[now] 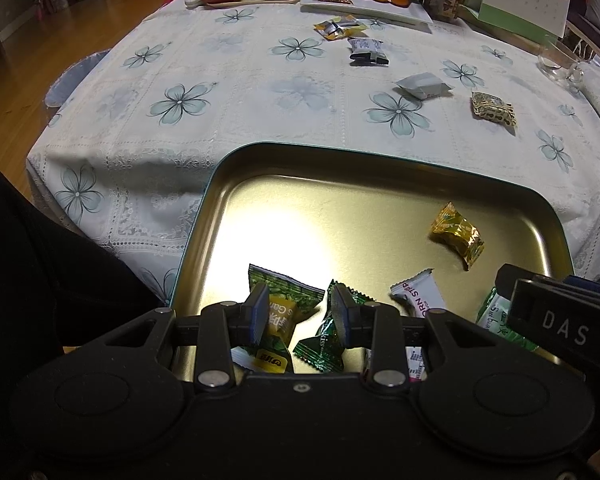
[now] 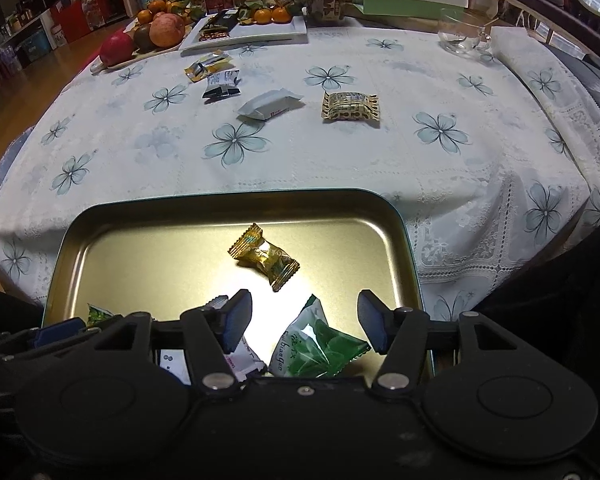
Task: Organize snacks
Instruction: 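Withdraw both open tools from the tray toward the white bar and brown packet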
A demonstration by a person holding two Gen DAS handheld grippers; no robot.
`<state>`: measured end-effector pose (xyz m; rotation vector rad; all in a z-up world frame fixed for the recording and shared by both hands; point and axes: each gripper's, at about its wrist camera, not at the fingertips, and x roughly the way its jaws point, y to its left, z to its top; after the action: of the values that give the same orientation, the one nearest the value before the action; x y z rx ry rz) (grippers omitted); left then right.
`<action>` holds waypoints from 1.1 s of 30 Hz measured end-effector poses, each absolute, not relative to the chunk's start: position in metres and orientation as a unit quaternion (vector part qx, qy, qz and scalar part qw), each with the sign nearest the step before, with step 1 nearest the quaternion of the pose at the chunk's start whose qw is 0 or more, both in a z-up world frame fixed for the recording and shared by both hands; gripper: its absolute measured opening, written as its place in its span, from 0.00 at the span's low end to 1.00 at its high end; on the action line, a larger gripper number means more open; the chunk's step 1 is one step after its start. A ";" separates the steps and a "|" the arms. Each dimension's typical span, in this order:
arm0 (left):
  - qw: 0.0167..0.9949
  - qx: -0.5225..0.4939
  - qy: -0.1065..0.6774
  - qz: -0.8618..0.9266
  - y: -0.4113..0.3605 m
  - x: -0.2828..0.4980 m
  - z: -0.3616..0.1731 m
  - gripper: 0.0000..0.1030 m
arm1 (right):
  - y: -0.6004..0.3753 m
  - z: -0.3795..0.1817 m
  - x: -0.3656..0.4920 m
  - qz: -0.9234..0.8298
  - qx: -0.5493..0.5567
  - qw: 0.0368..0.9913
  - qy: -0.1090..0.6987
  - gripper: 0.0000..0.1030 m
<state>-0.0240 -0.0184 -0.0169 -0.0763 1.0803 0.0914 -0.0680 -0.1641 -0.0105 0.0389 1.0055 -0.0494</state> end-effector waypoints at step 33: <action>0.791 -0.044 0.610 0.029 -0.008 -0.018 -0.015 0.41 | -0.180 -0.015 -0.056 0.019 0.074 0.798 0.598 0.61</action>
<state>-0.0178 -0.0080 -0.0145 -0.0951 1.3131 0.0615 -0.0564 -0.1799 -0.0149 0.1583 1.2829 0.0417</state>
